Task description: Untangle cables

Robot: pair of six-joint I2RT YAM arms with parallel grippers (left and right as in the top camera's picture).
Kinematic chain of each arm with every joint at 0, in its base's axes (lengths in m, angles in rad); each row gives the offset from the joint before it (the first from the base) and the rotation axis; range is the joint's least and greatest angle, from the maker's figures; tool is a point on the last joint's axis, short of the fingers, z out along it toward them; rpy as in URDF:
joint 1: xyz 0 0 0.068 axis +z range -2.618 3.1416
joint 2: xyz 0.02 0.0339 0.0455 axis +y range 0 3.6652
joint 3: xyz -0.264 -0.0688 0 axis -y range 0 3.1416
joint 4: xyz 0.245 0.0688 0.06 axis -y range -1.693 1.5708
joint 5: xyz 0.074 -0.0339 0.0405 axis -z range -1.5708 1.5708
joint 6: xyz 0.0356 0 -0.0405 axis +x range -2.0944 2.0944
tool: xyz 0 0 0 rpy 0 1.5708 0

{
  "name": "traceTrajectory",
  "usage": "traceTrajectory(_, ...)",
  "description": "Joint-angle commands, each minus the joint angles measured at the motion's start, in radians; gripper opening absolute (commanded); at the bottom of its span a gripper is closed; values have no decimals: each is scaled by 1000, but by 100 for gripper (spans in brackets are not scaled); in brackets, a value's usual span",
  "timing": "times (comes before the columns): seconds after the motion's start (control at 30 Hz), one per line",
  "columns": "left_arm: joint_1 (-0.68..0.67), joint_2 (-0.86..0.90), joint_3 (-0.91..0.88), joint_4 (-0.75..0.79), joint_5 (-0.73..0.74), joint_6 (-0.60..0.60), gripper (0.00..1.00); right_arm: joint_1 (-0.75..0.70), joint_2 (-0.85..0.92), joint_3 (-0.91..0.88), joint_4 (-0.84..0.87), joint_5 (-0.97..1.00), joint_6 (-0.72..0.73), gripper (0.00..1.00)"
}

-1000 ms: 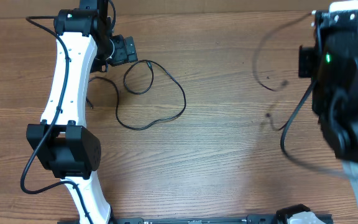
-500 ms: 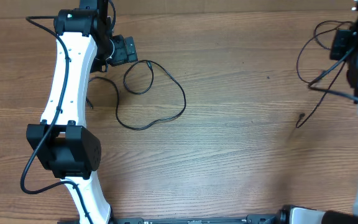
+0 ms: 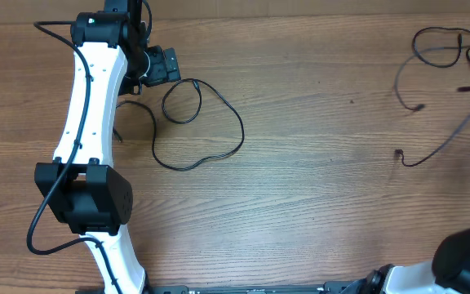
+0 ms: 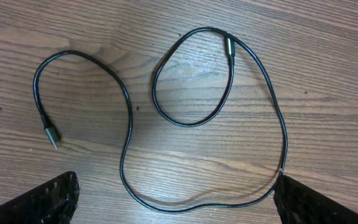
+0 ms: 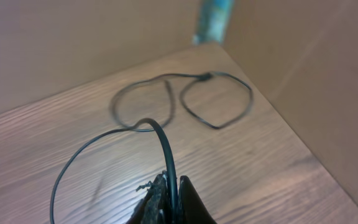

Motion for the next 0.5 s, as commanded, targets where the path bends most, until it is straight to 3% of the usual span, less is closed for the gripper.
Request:
traceTrajectory(0.0, -6, -13, 18, 2, 6, -14, 100, -82, 87, 1, 32, -50, 48, 4)
traceTrajectory(0.47, -6, -13, 18, 2, 6, -14, 100, -300, 406, 1, 270, -98, 44, 4)
